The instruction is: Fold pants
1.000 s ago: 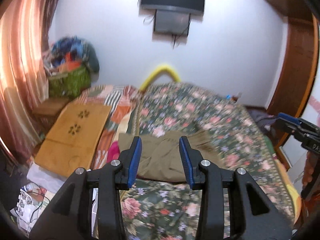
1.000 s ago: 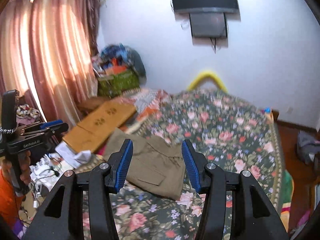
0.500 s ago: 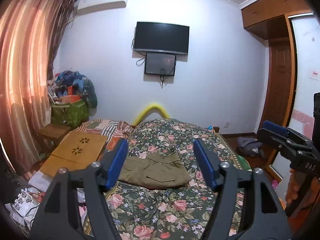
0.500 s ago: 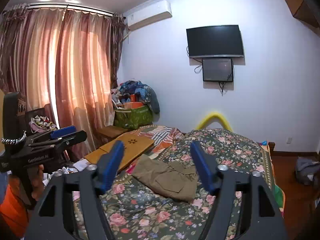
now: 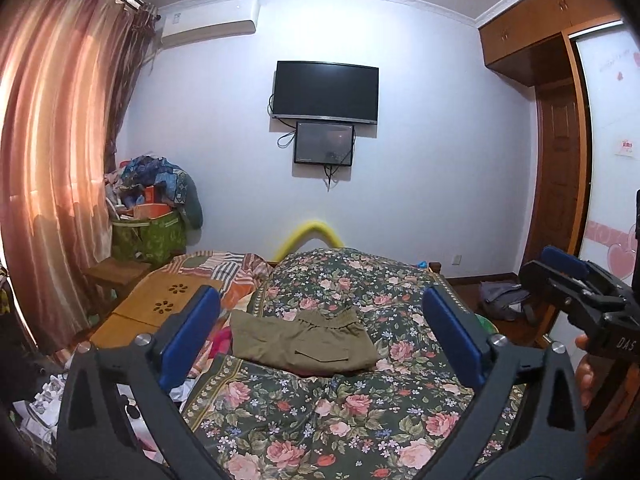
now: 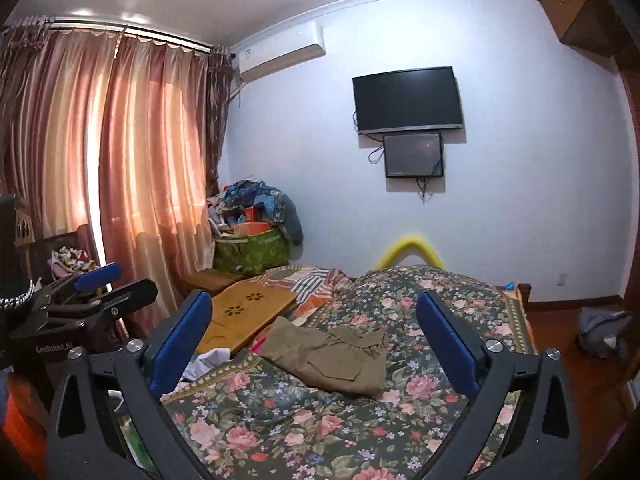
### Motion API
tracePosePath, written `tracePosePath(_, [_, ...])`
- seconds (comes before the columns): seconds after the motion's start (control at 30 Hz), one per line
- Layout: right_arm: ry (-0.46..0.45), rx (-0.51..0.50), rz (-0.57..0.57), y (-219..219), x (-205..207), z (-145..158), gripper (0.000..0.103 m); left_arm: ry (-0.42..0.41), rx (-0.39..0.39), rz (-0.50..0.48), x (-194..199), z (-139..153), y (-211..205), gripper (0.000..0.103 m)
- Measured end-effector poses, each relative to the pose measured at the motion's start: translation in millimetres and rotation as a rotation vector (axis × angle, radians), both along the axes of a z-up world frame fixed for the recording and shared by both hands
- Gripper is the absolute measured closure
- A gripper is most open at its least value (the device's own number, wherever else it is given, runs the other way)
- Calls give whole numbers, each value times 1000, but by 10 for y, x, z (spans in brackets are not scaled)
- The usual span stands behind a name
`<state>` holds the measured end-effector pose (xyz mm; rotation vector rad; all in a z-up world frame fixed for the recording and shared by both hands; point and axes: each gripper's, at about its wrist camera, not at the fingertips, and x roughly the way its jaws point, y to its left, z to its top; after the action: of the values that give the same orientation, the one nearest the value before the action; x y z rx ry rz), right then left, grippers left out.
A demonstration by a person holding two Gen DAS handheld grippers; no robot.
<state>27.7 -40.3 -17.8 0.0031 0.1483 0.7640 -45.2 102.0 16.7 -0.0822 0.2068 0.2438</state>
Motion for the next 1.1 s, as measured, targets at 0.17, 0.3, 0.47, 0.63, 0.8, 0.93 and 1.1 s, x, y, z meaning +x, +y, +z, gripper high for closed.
tracePosePath(0.17, [-11, -3, -6, -4, -67, -4, 1, 3, 11, 3, 7, -38, -31, 0])
tracePosePath(0.3, [-21, -10, -10, -17, -86, -17, 1, 3, 16, 3, 17, -50, -54, 0])
tracePosePath(0.47, [-21, -10, -11, -21, -92, -10, 1, 0, 20, 0, 6, -55, -74, 0])
tracePosePath(0.63, [-22, -14, -13, -26, -114, -37, 1, 3, 23, -5, 1, -49, -74, 0])
tracePosePath(0.8, [-20, -16, -14, -32, -119, -47, 1, 4, 17, -8, 11, -62, -68, 0])
tracePosePath(0.93, [-19, -17, -14, -40, -117, -42, 1, 5, 15, -8, 13, -68, -61, 0])
tracePosePath(1.1, [-18, -19, -17, -60, -116, -46, 1, 6, 10, -7, 23, -83, -51, 0])
